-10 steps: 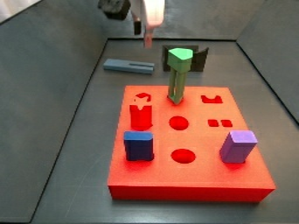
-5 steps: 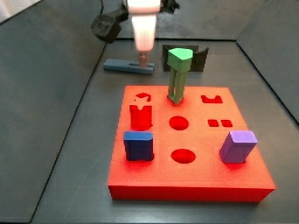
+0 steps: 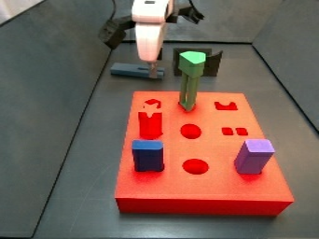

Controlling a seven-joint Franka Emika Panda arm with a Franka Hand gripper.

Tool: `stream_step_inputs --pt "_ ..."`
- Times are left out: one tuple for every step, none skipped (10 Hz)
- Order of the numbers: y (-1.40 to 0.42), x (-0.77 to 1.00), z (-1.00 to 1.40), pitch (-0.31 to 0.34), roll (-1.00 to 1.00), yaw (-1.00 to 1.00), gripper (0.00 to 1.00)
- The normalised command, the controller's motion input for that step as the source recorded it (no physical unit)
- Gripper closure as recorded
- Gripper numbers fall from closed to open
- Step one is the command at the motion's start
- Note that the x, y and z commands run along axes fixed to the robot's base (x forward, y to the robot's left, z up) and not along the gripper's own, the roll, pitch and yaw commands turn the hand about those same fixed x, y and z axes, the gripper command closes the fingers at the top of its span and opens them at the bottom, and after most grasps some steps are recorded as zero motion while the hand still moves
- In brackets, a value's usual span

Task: Pick up the double-square object. Move up. Place the double-square object on the fixture. Regrasp the double-square object. Move to above the board. Insert the double-square object.
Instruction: Pick up the double-square object.

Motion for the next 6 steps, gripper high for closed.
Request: stream_step_inputs --pt "0.0 0.35 -0.13 0.246 -0.36 -0.15 0.0" --pt "0.0 0.16 -0.02 0.24 -0.45 -0.03 0.0" --pt "0.0 0.08 -0.05 0.22 -0.46 0.0 0.0" --pt "0.0 0.0 -0.15 0.124 -0.32 0.0 0.0" --pt "0.09 -0.05 -0.24 0.071 -0.35 0.0 0.0" --pt "0.07 -0.14 -0.27 0.0 -0.27 -0.12 0.0"
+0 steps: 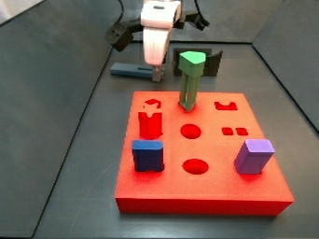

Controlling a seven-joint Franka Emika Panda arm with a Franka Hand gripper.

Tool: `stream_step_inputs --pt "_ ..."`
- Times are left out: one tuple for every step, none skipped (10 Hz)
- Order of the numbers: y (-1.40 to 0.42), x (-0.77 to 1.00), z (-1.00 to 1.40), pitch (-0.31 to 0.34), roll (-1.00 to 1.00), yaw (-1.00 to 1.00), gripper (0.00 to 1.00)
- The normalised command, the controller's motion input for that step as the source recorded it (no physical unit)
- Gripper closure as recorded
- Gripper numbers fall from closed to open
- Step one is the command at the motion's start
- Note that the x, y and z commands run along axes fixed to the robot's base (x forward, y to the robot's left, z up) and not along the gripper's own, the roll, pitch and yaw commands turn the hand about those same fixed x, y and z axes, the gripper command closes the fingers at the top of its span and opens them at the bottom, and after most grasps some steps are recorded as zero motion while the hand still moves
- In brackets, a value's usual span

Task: Pick up the double-square object. Move up. Place the double-square object on the fixture. Regrasp the double-square object. Move to above the board. Insert the double-square object.
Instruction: Pick up the double-square object.

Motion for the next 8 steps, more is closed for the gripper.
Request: stream_step_inputs --pt "0.02 -0.11 -0.18 0.0 -0.21 -0.17 0.0" --pt "0.03 -0.13 -0.02 0.0 -0.26 -0.22 0.0" --pt "0.0 -0.13 0.0 0.0 -0.27 -0.18 0.0" --pt "0.07 -0.15 0.0 0.0 -0.25 -0.13 0.0" --pt "-0.02 -0.09 -0.09 0.0 0.0 -0.15 0.0" --pt "0.0 0.0 0.0 0.0 0.0 0.0 0.0" --pt "0.0 0.0 0.0 0.0 0.0 0.0 1.0" --pt "0.0 0.0 0.0 0.0 0.0 0.0 1.0"
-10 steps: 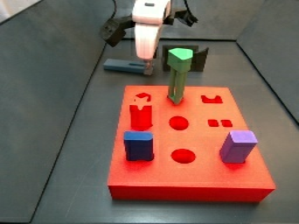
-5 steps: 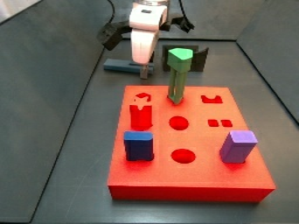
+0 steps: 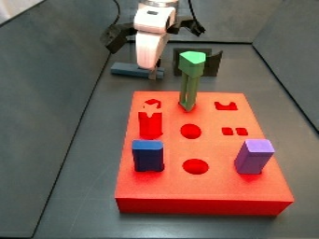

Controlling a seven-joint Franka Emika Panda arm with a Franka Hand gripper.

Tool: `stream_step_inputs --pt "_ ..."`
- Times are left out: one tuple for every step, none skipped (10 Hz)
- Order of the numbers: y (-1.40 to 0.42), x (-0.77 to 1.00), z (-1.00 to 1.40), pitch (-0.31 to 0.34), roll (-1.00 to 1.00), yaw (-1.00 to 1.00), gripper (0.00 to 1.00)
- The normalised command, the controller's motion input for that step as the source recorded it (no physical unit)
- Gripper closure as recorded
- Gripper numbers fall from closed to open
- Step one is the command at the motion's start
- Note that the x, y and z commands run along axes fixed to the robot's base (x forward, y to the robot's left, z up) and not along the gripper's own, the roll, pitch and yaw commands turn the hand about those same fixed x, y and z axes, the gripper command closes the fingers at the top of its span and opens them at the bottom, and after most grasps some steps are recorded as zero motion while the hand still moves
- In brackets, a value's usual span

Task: Pick up the double-square object. Move up. Place the double-square object on the fixture. Regrasp the double-square object. Move to above the board. Insert the double-square object.
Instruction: Pick up the double-square object.

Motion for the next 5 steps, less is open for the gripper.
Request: stream_step_inputs --pt "0.0 0.0 0.0 0.0 0.0 0.0 1.0" --pt "0.0 0.0 0.0 0.0 0.0 0.0 1.0" --pt "0.0 0.0 0.0 0.0 0.0 0.0 1.0" --pt "0.0 0.0 0.0 0.0 0.0 0.0 1.0" --pt "0.0 0.0 0.0 0.0 0.0 0.0 1.0"
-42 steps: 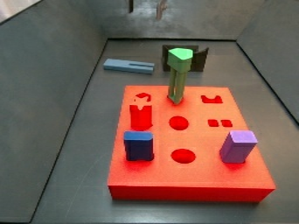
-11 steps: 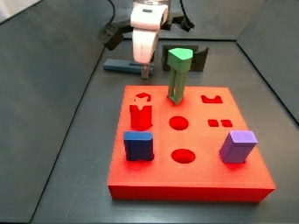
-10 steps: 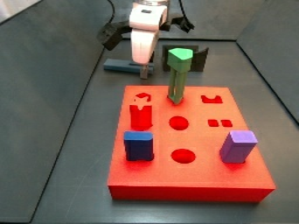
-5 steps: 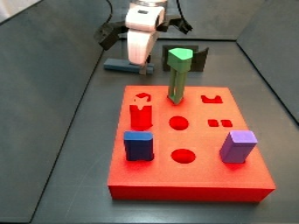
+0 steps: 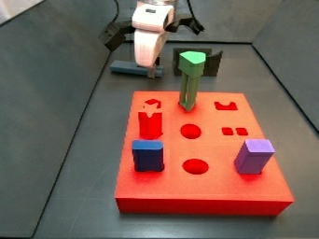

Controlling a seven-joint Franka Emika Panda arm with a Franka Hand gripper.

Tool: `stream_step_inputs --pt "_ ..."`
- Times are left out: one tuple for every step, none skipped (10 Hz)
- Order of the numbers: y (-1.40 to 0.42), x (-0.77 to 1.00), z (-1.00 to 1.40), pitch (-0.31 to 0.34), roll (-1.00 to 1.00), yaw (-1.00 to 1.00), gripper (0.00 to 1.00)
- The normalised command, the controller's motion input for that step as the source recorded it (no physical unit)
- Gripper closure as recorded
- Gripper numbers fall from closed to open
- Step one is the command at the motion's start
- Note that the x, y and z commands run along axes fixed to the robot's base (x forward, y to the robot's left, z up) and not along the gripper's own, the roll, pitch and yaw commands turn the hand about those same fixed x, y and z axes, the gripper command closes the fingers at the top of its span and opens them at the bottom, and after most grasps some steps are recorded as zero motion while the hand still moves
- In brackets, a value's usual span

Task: Pick up the double-square object. Move up. Place the double-square object on the fixture. Regrasp the double-square object. Move to above the board. Insert the double-square object.
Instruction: Pick up the double-square object, then move up, then place the double-square object on the fixture.

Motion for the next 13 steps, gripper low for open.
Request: stream_step_inputs --pt "0.0 0.0 0.0 0.0 0.0 0.0 1.0" --pt "0.0 0.0 0.0 0.0 0.0 0.0 1.0" --pt "0.0 0.0 0.0 0.0 0.0 0.0 1.0" --pt "0.0 0.0 0.0 0.0 0.0 0.0 1.0" --pt "0.0 0.0 0.83 0.0 0.0 0.0 1.0" --pt "0.02 -0.05 0.83 0.037 0.0 -0.04 1.0" --pt "0.02 -0.08 0.7 0.057 0.01 -0.04 1.0" --pt "0.02 -0.06 0.57 0.062 0.01 -0.04 1.0" --pt "0.02 -0.04 0.42 0.064 0.02 -0.04 1.0" --pt "0.01 -0.03 0.26 0.065 0.02 -0.03 1.0" --pt "0.0 0.0 1.0 0.0 0.0 0.0 1.0" --pt "0.0 0.0 1.0 0.004 0.0 0.0 1.0" --pt "0.0 -0.01 1.0 0.016 0.01 0.0 1.0"
